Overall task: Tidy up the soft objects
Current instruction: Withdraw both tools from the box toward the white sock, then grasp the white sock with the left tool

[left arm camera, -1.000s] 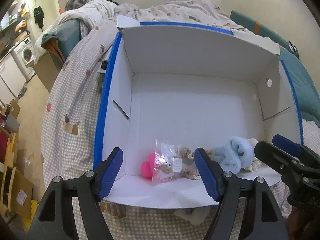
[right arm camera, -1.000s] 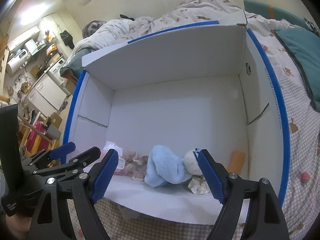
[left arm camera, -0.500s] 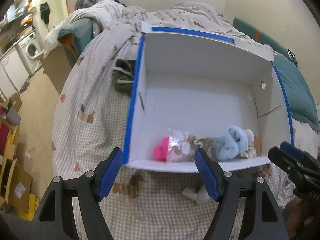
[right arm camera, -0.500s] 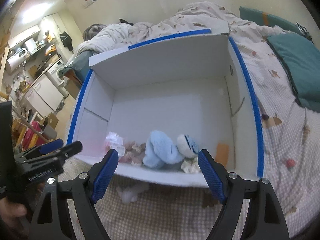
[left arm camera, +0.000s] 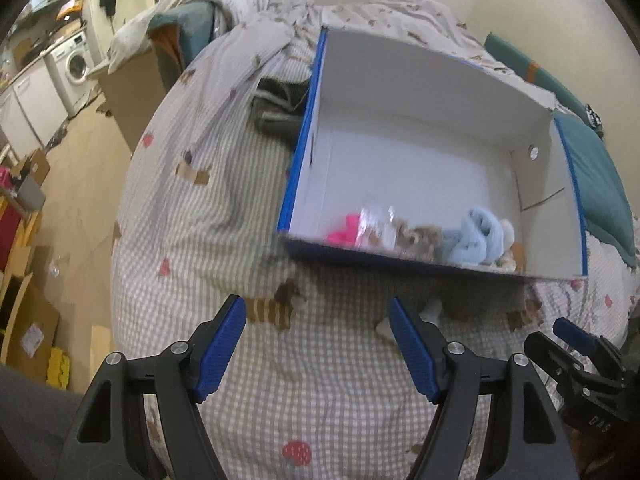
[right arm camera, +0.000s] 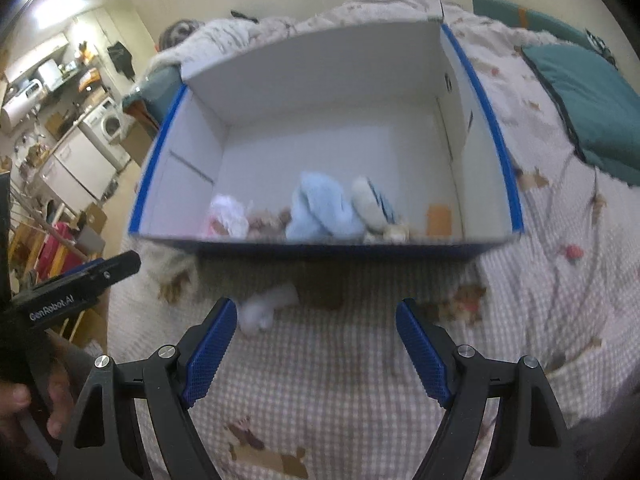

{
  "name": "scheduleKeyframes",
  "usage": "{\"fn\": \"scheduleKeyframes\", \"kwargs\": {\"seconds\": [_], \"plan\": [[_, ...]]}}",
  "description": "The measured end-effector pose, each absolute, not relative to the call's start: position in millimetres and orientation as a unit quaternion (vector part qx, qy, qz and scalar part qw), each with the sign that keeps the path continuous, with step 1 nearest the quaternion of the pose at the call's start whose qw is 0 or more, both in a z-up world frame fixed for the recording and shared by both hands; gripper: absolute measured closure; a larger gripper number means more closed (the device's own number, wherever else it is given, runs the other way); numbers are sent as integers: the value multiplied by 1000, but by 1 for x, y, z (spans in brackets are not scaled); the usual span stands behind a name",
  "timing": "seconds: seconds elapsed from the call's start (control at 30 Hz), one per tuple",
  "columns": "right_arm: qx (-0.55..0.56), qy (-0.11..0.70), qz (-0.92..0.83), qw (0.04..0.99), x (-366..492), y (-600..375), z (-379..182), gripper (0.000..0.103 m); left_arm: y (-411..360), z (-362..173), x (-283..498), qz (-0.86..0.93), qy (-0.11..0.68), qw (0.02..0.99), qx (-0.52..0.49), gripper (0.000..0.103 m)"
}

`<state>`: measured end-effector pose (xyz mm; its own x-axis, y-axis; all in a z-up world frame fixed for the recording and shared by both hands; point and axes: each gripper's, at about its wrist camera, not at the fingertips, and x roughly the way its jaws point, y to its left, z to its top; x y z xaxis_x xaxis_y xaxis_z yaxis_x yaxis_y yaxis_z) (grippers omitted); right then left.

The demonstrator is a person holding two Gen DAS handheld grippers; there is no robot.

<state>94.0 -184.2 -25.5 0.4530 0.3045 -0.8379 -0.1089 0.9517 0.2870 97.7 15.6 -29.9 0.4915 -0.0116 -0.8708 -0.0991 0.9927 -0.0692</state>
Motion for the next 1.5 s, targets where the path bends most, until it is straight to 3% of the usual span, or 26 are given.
{"fn": "scheduleKeyframes", "kwargs": {"seconds": [0.47, 0.83, 0.93, 1.0, 1.17, 1.5], "plan": [[118, 570, 81, 809, 99, -201, -66, 16, -9, -80, 99, -10, 576, 815, -60, 32], [136, 583, 61, 798, 108, -219, -73, 16, -82, -117, 127, -92, 590, 802, 26, 33], [144, 588, 54, 794, 106, -225, -76, 16, -85, -122, 132, -91, 589, 802, 23, 47], [143, 589, 53, 794, 106, -226, -77, 16, -82, -125, 136, -85, 593, 800, 19, 62], [130, 589, 53, 796, 108, -221, -78, 16, -73, -126, 141, -84, 601, 795, -11, 78], [117, 591, 56, 796, 109, -203, -84, 16, -64, -109, 124, -75, 595, 800, -9, 81]]}}
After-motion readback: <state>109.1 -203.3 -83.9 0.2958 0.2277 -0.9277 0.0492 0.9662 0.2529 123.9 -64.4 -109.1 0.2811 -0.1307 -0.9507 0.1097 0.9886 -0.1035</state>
